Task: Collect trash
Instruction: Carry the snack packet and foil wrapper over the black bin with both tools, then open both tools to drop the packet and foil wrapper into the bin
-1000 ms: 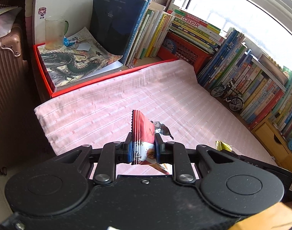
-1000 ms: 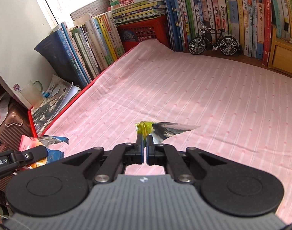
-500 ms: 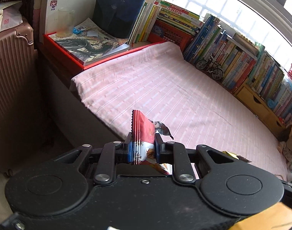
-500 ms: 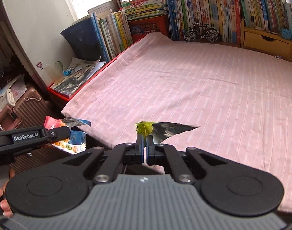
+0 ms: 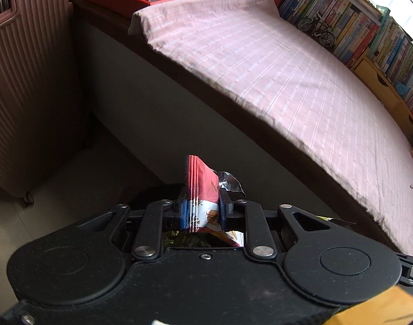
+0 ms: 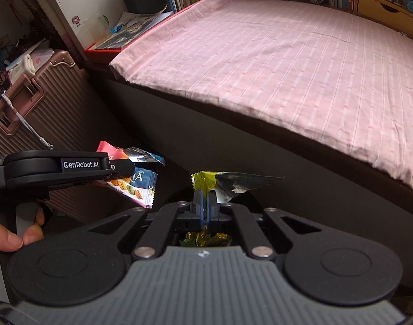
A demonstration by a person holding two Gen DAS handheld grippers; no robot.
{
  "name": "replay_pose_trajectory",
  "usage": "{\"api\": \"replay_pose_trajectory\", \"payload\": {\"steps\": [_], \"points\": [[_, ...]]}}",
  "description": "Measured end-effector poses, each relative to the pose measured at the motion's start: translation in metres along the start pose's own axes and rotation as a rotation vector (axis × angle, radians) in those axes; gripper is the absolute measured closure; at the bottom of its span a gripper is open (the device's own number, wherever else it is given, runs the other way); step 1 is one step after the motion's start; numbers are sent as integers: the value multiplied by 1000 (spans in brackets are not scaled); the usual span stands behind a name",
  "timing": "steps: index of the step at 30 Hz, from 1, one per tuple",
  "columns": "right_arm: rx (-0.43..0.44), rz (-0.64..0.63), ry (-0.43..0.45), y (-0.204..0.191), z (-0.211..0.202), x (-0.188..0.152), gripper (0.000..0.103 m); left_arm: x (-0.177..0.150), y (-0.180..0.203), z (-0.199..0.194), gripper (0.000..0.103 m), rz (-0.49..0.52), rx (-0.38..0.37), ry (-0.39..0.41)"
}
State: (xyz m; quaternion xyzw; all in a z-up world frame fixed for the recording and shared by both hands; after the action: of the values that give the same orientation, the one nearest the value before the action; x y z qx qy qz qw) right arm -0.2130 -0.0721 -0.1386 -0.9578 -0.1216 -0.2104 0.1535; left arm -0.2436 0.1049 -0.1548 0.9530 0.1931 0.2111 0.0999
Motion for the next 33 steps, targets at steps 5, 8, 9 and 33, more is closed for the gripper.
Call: {"api": "replay_pose_trajectory", "payload": {"steps": [5, 8, 9, 33], "points": [[-7, -5, -50, 8, 27, -14, 98, -14, -4, 38, 83, 16, 35, -60], [-14, -19, -84, 10, 47, -22, 98, -21, -9, 58, 83, 12, 45, -91], [-17, -22, -94, 11, 53, -24, 98, -23, -10, 63, 83, 12, 50, -100], [-44, -56, -229, 6, 120, -22, 97, -40, -36, 135, 82, -3, 104, -256]]}}
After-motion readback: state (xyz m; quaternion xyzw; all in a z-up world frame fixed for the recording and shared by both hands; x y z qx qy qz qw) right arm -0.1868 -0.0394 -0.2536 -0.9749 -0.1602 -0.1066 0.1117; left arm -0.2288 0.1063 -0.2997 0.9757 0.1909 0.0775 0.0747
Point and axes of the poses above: each gripper's, at about its wrist camera, not at the fingertips, and z roughly the way its jaws point, y to its right, x to its top, the point moved 5 cm from there along z, roughly the way its jaws point, and after that the axes turned 5 degrees about -y, right-handed, at the moved point
